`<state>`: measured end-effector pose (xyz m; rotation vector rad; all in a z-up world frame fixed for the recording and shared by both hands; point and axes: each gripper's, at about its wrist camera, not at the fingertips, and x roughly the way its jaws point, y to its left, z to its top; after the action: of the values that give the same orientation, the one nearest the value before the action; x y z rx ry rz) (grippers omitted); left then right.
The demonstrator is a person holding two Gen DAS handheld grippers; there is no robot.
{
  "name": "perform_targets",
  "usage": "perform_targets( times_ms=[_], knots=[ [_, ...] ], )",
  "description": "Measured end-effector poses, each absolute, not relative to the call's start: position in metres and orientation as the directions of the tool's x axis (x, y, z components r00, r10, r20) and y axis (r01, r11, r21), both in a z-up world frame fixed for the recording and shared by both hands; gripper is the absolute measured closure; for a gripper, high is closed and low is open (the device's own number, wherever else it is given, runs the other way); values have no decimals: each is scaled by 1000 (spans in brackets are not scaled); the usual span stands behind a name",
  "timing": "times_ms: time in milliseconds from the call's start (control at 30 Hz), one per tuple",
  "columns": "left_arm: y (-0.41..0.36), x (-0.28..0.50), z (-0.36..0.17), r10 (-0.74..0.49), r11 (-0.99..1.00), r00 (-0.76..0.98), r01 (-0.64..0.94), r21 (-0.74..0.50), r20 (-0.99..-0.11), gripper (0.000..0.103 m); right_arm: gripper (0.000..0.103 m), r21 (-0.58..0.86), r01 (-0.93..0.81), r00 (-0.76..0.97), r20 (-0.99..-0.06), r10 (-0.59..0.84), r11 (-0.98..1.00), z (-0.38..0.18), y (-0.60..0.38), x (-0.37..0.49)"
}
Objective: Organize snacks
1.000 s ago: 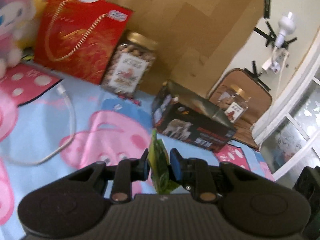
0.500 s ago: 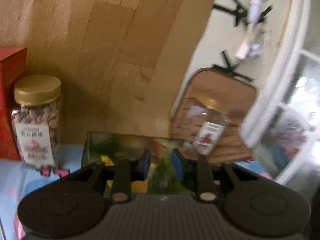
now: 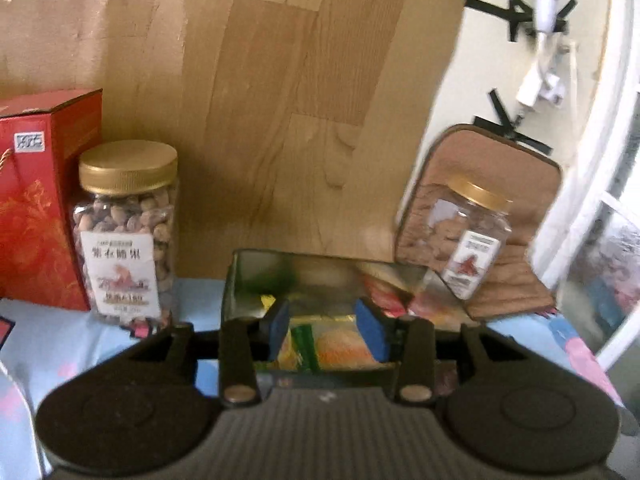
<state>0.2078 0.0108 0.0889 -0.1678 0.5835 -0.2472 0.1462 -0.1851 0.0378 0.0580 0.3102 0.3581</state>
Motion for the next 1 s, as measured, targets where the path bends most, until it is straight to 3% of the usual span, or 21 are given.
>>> perform_targets(
  times_ms=[67, 100, 133, 200, 333, 433, 500, 533, 567, 600, 633, 700, 833, 867, 1000],
  knots=[
    [8, 193, 87, -255, 967, 794, 193, -170, -551, 62, 89, 121, -387, 857, -318, 404, 914, 36, -186, 141],
    [7, 185, 84, -247, 969, 788, 195, -151, -565, 60, 81, 134, -414, 834, -339, 434, 900, 34, -188, 140],
    [7, 177, 77, -251, 968, 774, 202, -150, -582, 57, 66, 145, -424, 822, -353, 447, 894, 30, -193, 136],
    [8, 169, 62, -275, 961, 725, 205, -183, -632, 55, 53, 161, -413, 812, -379, 443, 896, 23, -202, 130],
    [14, 169, 25, -383, 920, 594, 179, -348, -708, 55, 49, 199, -363, 803, -429, 414, 910, 5, -216, 131],
    [11, 171, 16, -420, 901, 580, 170, -400, -698, 47, 48, 259, -359, 739, -507, 443, 897, -8, -216, 145],
    [7, 172, 16, -442, 889, 574, 175, -423, -690, 51, 53, 267, -398, 705, -523, 479, 878, -9, -210, 146],
    [5, 173, 16, -437, 891, 578, 172, -421, -689, 52, 65, 274, -410, 694, -525, 492, 870, -9, -206, 145],
    [1, 173, 17, -424, 899, 582, 174, -403, -694, 57, 68, 264, -414, 696, -525, 490, 871, -9, -203, 143],
    [-3, 172, 17, -407, 909, 587, 181, -377, -699, 61, 78, 256, -418, 700, -520, 489, 871, -9, -201, 141],
    [-5, 171, 17, -401, 912, 588, 183, -367, -702, 67, 101, 274, -427, 690, -517, 507, 862, -9, -200, 140],
    [-6, 168, 20, -408, 908, 590, 185, -376, -696, 69, 100, 323, -438, 674, -499, 545, 839, -10, -202, 138],
    [-4, 165, 32, -406, 907, 624, 186, -378, -668, 74, 100, 277, -463, 694, -478, 539, 842, -8, -194, 132],
    [-3, 165, 35, -417, 901, 629, 194, -387, -655, 80, 100, 278, -469, 692, -474, 544, 839, -8, -194, 132],
    [-4, 169, 39, -401, 908, 639, 187, -374, -656, 86, 93, 280, -490, 696, -444, 564, 825, -7, -197, 130]
  ],
)
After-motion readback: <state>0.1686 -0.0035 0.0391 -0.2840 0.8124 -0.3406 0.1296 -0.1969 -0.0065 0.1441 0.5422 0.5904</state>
